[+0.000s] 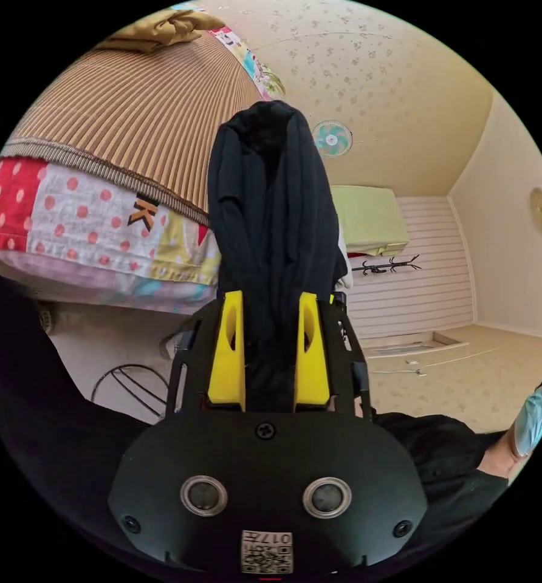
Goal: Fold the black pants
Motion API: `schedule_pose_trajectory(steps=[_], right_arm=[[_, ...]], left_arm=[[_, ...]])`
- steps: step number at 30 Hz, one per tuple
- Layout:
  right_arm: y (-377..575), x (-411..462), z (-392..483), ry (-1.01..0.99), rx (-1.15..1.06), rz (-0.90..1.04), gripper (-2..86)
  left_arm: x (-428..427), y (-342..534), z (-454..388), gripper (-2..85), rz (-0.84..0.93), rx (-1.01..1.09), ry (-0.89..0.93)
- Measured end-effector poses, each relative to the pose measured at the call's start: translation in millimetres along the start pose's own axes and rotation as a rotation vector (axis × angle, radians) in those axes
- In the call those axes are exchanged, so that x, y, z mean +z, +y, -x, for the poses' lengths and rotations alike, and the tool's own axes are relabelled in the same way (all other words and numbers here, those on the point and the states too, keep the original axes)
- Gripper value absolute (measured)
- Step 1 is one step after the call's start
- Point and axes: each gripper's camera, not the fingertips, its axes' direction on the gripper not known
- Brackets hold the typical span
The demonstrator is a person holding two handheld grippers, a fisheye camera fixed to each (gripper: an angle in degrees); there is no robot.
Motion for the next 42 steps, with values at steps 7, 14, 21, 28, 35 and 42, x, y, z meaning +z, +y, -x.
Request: schedule_pose_trajectory(steps=[7, 14, 21, 28, 35, 42], right_arm=[[29, 7, 101, -0.018, -0.228, 0.174, 10.2], [-89, 84, 181, -0.113, -0.451, 0.235, 10.0], [-251, 250, 182, 0.003, -0.349, 0.258, 12.1], [-217, 330, 19, 0.203, -0.105, 0.333, 3.9], [-45, 190, -10, 0.450, -0.317, 0.424, 1.4], [37, 91, -4, 1.016, -0.366, 0.211, 6.4]], left_arm=[[-84, 60, -81, 11.9, -0.190, 0.067, -0.054], [-199, -22, -133, 11.8, -0.509, 0.251, -0.152], [-288, -181, -115, 12.2, -0.548, 0.125, -0.645], [-177, -109, 38, 7.4, -0.379, -0.089, -0.679], [-116, 75, 52, 2.3, -0.443, -0.109, -0.825], [-115, 34, -4, 15.2, -0.494, 0.116, -0.914]])
